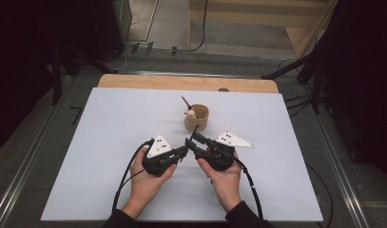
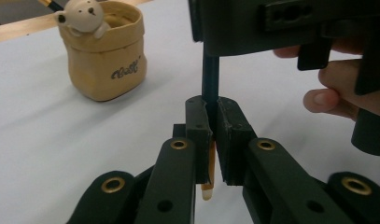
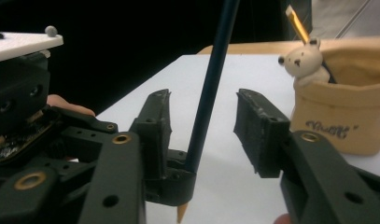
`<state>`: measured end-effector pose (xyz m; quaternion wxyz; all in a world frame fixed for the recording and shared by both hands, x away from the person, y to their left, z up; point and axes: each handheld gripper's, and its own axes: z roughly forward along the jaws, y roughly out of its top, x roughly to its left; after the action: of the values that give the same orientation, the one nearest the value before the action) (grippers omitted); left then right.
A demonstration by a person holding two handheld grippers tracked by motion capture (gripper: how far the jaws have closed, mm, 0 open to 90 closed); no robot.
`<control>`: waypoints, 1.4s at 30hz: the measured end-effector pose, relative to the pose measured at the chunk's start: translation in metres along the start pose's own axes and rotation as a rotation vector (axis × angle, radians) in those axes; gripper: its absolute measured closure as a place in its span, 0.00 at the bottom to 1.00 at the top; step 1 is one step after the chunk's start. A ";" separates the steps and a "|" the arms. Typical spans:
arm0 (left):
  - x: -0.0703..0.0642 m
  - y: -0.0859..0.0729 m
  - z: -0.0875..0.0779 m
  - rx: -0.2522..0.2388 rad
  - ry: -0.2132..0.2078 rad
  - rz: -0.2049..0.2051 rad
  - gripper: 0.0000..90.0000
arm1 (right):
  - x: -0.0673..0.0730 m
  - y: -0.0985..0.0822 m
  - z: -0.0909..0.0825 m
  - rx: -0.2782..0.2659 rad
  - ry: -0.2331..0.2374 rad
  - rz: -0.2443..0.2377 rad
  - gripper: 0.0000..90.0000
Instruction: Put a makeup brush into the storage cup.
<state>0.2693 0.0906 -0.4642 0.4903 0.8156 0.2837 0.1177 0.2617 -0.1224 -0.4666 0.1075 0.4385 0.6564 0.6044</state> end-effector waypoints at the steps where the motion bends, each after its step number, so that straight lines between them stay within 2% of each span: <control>1: -0.001 0.000 0.000 -0.002 -0.001 0.004 0.94 | -0.001 -0.001 0.000 0.001 0.004 0.009 0.65; 11: -0.005 0.000 0.003 -0.004 -0.017 0.009 0.94 | -0.004 -0.004 0.002 0.012 0.059 0.052 0.77; 13: -0.006 0.000 0.003 -0.006 -0.016 0.011 0.94 | -0.005 -0.005 0.002 0.015 0.069 0.075 0.78; 15: -0.006 0.000 0.003 -0.007 -0.016 0.012 0.94 | -0.006 -0.005 0.002 0.016 0.073 0.080 0.82; 18: -0.005 0.000 0.003 -0.012 -0.020 0.012 0.94 | -0.006 -0.006 0.001 0.019 0.065 0.082 0.93; 21: -0.004 -0.001 0.003 -0.022 -0.047 -0.015 0.93 | -0.008 -0.006 0.000 0.016 0.076 0.086 0.94; 23: -0.003 -0.001 0.003 -0.035 -0.054 -0.032 0.89 | -0.008 -0.005 0.000 0.017 0.079 0.078 0.94; 24: -0.003 -0.001 0.003 -0.033 -0.049 -0.038 0.81 | -0.007 -0.004 -0.001 0.016 0.071 0.066 0.94; 25: -0.003 -0.001 0.004 -0.030 -0.047 -0.041 0.78 | -0.007 -0.004 -0.002 0.015 0.066 0.059 0.94; 28: -0.002 -0.002 0.006 -0.009 -0.033 -0.049 0.74 | -0.005 -0.001 -0.003 0.009 0.057 0.026 0.94; 34: -0.005 -0.002 0.010 0.012 -0.030 -0.028 0.81 | -0.001 -0.001 -0.003 0.016 0.047 -0.019 0.94; 36: -0.006 -0.002 0.011 0.024 -0.031 -0.030 0.83 | 0.001 -0.001 -0.003 0.015 0.045 -0.032 0.94; 40: -0.006 -0.002 0.011 0.018 -0.038 -0.037 0.91 | 0.005 0.001 -0.004 0.009 0.047 -0.055 0.94; 42: -0.007 -0.002 0.011 0.023 -0.043 -0.018 0.93 | 0.006 0.001 -0.004 0.007 0.046 -0.057 0.94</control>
<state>0.2680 0.0795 -0.4703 0.4878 0.8210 0.2817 0.0927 0.2561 -0.1215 -0.4623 0.1083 0.4060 0.6730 0.6087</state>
